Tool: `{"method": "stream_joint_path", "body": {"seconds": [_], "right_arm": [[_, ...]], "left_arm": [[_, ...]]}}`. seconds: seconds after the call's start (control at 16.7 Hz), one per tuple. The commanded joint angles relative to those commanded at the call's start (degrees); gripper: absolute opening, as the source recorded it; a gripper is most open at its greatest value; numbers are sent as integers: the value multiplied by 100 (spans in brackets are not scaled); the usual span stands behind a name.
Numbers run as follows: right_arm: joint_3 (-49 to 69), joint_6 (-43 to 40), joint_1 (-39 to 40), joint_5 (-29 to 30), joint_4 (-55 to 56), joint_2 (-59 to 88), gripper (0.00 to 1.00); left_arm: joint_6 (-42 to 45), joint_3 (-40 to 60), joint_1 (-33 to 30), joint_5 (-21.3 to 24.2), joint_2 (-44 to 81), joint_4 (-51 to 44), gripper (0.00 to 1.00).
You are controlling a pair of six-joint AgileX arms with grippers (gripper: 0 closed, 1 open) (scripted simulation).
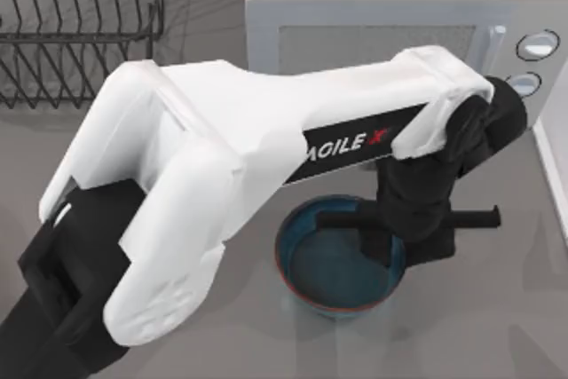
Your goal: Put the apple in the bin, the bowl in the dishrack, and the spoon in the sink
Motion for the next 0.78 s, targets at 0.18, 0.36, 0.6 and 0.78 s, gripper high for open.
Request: {"method": "stream_joint_path", "body": {"seconds": [0.18,0.36,0.6,0.78], "right_arm": [[0,0,0,0,0,0,100],[0,0,0,0,0,0,100],[0,0,0,0,0,0,100],[0,0,0,0,0,0,100]], "left_arm": [[6,-12,8,0,-22,2,0],[-8,218,1,2,3,-227,0],[-25,1290,-1,-1,49,-1163,0],[-21,2122,-9,0,96,-1992,0]]}}
